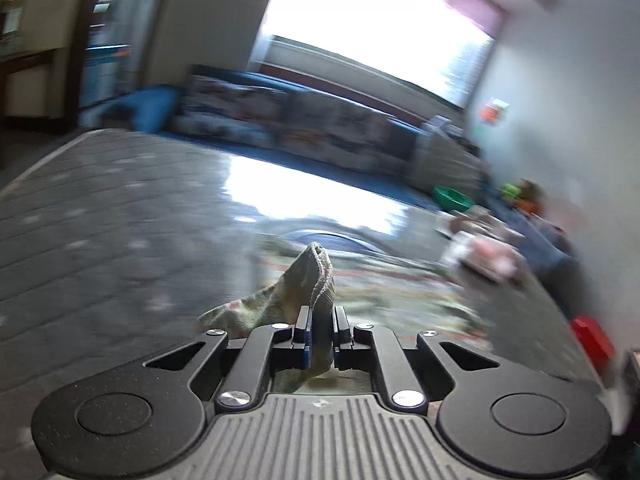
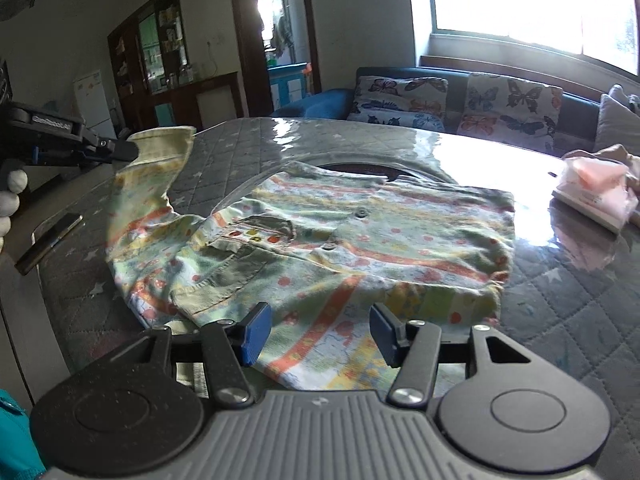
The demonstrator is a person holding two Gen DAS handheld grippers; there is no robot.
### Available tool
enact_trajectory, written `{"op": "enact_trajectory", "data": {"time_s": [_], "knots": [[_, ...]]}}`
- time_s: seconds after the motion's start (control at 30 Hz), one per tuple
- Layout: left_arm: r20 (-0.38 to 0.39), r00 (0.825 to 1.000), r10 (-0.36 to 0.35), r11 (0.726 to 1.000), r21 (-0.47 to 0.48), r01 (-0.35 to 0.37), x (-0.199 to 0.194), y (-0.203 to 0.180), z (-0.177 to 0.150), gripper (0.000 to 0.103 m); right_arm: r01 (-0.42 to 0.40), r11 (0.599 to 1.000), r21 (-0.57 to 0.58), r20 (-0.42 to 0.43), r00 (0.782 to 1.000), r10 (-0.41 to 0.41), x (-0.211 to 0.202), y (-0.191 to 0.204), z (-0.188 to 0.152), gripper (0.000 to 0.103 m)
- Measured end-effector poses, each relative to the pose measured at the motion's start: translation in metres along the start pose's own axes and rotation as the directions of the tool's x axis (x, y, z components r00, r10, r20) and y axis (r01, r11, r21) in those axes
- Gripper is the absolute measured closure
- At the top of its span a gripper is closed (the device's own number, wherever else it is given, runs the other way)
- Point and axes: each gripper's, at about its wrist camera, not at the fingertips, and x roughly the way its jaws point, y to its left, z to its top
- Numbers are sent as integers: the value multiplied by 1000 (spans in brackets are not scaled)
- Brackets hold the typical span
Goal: Fold clothes
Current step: 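Grasp the corduroy sleeve cuff with the left tool and lift it, then fold the sleeve across the shirt with the left tool and release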
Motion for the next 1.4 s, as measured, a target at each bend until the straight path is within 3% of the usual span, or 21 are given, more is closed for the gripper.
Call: {"op": "enact_trajectory", "data": {"time_s": [0.13,0.27,0.47,0.57,0.67,0.73,0.97,1.17,1.27,1.4], "knots": [[-44,992,-122,990,65,125,19,-41,-3,92,20,999,25,17,1000,-20,-10,-8,-4,48],[-76,977,-201,974,93,208,37,-69,-3,92,42,998,48,30,999,-43,-19,-17,-9,48],[-156,956,-247,958,109,265,58,-94,-23,92,66,994,87,32,997,-69,-23,-27,-13,48],[-207,940,-273,947,114,300,65,-97,-34,82,75,993,94,30,996,-78,-23,-29,-13,48],[-224,938,-263,945,137,298,64,-92,-41,74,81,991,103,29,996,-84,-23,-31,-11,48],[-220,942,-255,948,136,288,60,-83,-42,69,79,990,113,27,996,-83,-22,-33,-10,48],[-190,979,-66,989,120,90,48,-19,-42,66,21,987,160,-5,1000,-21,-1,-37,-3,51],[-195,980,35,997,72,-21,40,23,-48,66,-12,984,175,-62,998,23,28,-33,-1,55],[-213,975,59,997,59,-48,42,35,-52,66,-14,986,164,-79,996,27,36,-30,0,57],[-205,977,64,997,55,-53,43,40,-47,66,-15,990,143,-91,995,29,40,-27,4,68]]}}
